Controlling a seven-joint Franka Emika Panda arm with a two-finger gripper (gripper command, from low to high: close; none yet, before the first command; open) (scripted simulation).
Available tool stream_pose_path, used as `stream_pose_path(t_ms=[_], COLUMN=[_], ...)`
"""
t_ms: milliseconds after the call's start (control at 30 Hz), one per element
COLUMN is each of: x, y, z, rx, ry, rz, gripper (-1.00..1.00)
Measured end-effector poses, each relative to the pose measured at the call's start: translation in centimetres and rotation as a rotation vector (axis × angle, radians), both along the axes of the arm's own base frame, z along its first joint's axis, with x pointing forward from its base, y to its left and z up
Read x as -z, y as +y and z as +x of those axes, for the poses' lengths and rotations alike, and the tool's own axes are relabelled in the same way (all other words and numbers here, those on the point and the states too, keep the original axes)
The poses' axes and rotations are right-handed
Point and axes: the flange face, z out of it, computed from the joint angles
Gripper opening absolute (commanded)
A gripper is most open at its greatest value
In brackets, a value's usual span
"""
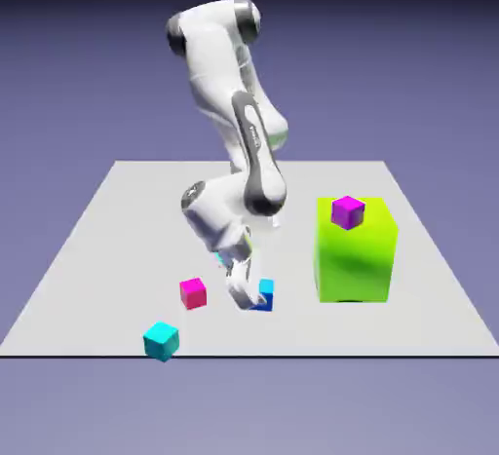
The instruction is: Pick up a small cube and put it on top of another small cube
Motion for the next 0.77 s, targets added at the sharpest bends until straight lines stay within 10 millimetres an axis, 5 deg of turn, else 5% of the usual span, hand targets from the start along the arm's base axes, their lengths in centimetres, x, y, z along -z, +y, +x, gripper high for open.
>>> stream_pose_path(t_ms=[400,467,633,667,767], x=[-4.2,-4.4,1.0,1.8,0.6], y=[-15.6,-16.4,-15.4,-15.2,-15.5], z=[0.5,0.4,2.5,2.7,2.4], rx=[0.778,0.817,0.818,0.817,0.818], ry=[-0.025,-0.029,-0.031,-0.029,-0.031], rz=[0.017,0.021,0.024,0.021,0.026], gripper=[-1.0,-1.0,-1.0,1.0,1.0])
